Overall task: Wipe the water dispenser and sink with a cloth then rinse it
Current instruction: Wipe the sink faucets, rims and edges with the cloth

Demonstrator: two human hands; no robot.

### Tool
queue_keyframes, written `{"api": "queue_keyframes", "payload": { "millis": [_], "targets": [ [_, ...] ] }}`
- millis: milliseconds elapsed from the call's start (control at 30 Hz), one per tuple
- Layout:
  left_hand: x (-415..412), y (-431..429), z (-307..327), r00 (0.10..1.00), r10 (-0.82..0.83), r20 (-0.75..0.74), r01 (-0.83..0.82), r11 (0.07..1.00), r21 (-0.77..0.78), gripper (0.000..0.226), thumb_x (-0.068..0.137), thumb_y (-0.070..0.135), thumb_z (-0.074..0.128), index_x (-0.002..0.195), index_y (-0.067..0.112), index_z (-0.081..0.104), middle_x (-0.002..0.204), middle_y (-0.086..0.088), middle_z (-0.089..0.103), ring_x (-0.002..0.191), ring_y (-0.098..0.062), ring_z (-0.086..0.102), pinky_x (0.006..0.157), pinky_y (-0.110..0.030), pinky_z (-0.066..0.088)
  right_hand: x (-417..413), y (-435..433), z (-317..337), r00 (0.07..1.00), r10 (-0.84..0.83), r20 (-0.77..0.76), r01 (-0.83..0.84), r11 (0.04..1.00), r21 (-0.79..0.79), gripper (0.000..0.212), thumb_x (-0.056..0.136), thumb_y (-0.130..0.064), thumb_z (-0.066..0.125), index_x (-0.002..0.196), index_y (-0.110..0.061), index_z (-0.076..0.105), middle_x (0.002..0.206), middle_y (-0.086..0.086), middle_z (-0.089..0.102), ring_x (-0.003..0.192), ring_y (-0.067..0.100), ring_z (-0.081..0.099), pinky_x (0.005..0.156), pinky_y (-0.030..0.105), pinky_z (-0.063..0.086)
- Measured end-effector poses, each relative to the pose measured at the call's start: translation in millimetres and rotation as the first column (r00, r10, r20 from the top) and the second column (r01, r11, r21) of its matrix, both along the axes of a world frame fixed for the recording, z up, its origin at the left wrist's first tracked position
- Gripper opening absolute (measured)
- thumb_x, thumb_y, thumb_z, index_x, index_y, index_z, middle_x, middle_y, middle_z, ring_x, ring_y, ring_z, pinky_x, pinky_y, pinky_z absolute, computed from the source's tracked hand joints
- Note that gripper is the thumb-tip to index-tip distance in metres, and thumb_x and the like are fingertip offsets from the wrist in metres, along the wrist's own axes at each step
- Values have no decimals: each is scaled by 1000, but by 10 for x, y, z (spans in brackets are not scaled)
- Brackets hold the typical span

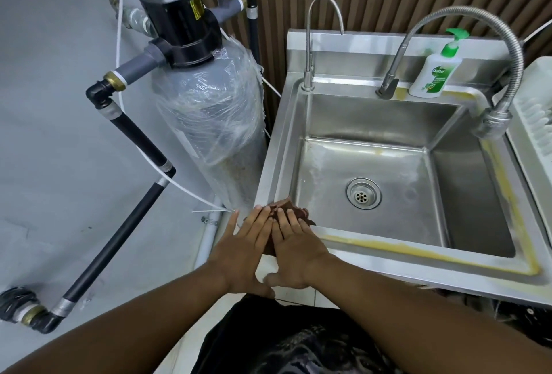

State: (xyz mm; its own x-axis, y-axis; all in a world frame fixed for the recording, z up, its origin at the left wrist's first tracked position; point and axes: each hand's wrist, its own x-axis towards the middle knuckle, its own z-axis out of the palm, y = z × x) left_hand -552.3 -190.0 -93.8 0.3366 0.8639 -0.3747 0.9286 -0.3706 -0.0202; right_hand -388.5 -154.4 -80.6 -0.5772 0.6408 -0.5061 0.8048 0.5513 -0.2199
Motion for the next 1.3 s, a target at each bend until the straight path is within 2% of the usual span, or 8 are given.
{"api": "queue_keyframes", "payload": {
  "millis": [267, 433, 533, 700, 800, 1067, 1167, 1300],
  "targets": [
    [-185, 228, 30, 997, -76, 30, 78, 996, -49, 157, 50, 97, 58, 159, 13, -17, 166, -6, -27, 147, -20, -38, 119, -57, -20, -129, 31, -32, 994, -104, -34, 105, 994, 8, 127, 81, -73, 59, 158, -8, -18, 164, 14, -27, 151, 32, -27, 125, 45, -10],
    [-60, 55, -21, 998, -45, 38, 46, 999, -28, 158, 50, 103, 46, 159, 7, -15, 165, -13, -29, 146, -25, -40, 121, -57, -18, 2, -54, -87, 998, -48, -48, 51, 996, 75, 117, 84, -71, 54, 160, -10, -11, 167, 13, -20, 153, 31, -21, 125, 46, -7],
    [63, -74, -56, 997, 17, 71, -17, 1000, -4, 157, 50, 104, 45, 159, 6, -11, 167, -14, -20, 149, -26, -36, 121, -59, -16, 136, -102, -98, 997, -1, -82, 9, 995, 98, 110, 87, -66, 55, 162, -12, -5, 168, 11, -16, 154, 29, -18, 125, 45, -8],
    [484, -236, -60, 989, 88, 119, -88, 996, -6, 156, 53, 102, 48, 157, 5, -16, 166, -13, -22, 148, -26, -36, 119, -53, -24, 541, -159, -81, 994, 46, -102, -36, 994, 101, 102, 90, -59, 55, 162, -13, 0, 169, 10, -12, 155, 26, -17, 125, 44, -7],
    [782, -281, -61, 985, 112, 132, -113, 994, -6, 157, 52, 103, 47, 160, 4, -11, 168, -15, -18, 149, -27, -35, 120, -54, -20, 832, -169, -52, 994, 64, -93, -53, 992, 117, 100, 91, -58, 54, 162, -12, -1, 169, 11, -11, 155, 27, -17, 126, 44, -6],
    [1536, -374, -99, 989, 64, 131, -69, 997, 39, 153, 57, 103, 37, 158, 0, -13, 164, -17, -28, 148, -28, -36, 121, -58, -17, 1633, -277, -37, 996, 55, -68, -46, 989, 140, 93, 96, -57, 48, 162, -14, -2, 169, 8, -13, 154, 23, -19, 125, 40, -11],
    [1589, -353, -42, 979, 25, 201, -37, 998, 54, 136, 70, 100, 29, 158, 5, -14, 164, -11, -29, 149, -23, -35, 120, -56, -18, 1745, -298, -7, 992, 12, -124, 4, 993, 122, 85, 96, -63, 29, 162, -16, 2, 170, 5, -10, 153, 18, -20, 123, 36, -15],
    [1436, -64, -23, 962, -116, 249, 77, 984, 161, 77, 101, 61, 14, 161, 12, 18, 171, -5, -2, 154, -20, -21, 120, -51, -17, 1712, -280, 17, 952, -142, -270, 179, 977, 118, 75, 100, -54, 10, 162, -13, 3, 170, 2, -1, 156, 17, -11, 120, 28, -15]
  ]
}}
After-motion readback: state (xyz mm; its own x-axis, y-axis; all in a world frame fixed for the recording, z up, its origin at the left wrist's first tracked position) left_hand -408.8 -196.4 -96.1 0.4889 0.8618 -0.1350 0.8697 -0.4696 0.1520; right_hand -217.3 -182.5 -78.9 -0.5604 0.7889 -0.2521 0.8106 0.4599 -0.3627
